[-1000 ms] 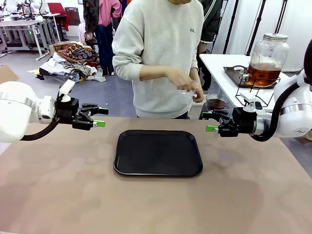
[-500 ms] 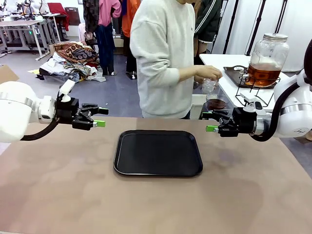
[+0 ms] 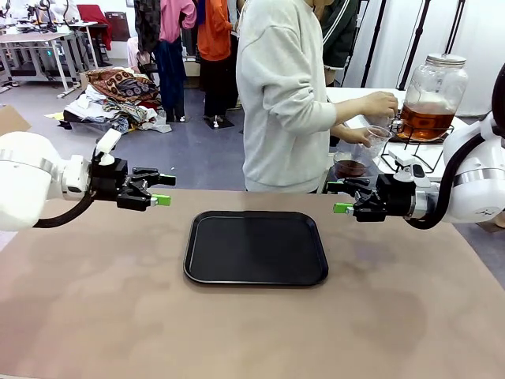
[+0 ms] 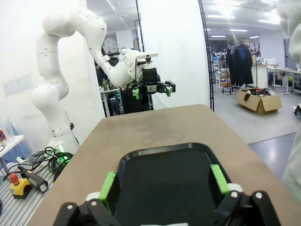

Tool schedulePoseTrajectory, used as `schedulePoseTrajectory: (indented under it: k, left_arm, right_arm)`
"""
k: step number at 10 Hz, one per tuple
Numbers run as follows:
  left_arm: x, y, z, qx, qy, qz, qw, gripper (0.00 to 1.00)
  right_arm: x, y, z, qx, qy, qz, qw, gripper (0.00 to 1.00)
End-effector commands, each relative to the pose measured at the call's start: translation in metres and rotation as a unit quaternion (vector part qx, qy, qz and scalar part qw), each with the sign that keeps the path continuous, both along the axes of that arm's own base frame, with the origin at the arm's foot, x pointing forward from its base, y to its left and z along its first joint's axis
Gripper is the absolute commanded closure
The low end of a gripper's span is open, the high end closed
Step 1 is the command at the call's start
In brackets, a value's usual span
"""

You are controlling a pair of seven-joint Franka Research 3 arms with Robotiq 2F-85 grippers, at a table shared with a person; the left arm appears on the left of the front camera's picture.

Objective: Pour the drink into the iced cup.
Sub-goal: Open the gripper to release the iced cup you were holding.

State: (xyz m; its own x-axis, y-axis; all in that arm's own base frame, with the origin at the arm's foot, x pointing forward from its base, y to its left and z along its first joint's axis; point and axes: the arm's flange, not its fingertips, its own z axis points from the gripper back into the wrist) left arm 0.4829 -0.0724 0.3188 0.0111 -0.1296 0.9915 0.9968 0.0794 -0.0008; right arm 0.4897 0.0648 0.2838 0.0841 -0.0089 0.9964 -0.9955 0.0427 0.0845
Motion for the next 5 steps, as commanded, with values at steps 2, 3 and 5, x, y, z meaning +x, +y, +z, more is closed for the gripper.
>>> schedulePoseTrajectory:
  k: [2, 3, 5]
  left_arm:
    - [0.0012, -0.0031, 0.0017, -0.002, -0.002, 0.008, 1.0, 0.0]
    - [0.0012, -0.0031, 0.0017, -0.002, -0.002, 0.008, 1.0, 0.0]
    - [0.0012, -0.0031, 0.0017, -0.002, -0.002, 0.008, 1.0, 0.0]
  right_arm:
    - [0.001, 0.0001, 0.0017, -0.001, -0.002, -0.001, 1.0, 0.0]
    - [0.001, 0.0001, 0.0017, -0.001, -0.002, -0.001, 1.0, 0.0]
    - [0.001, 0.0001, 0.0017, -0.001, -0.002, -0.001, 1.0, 0.0]
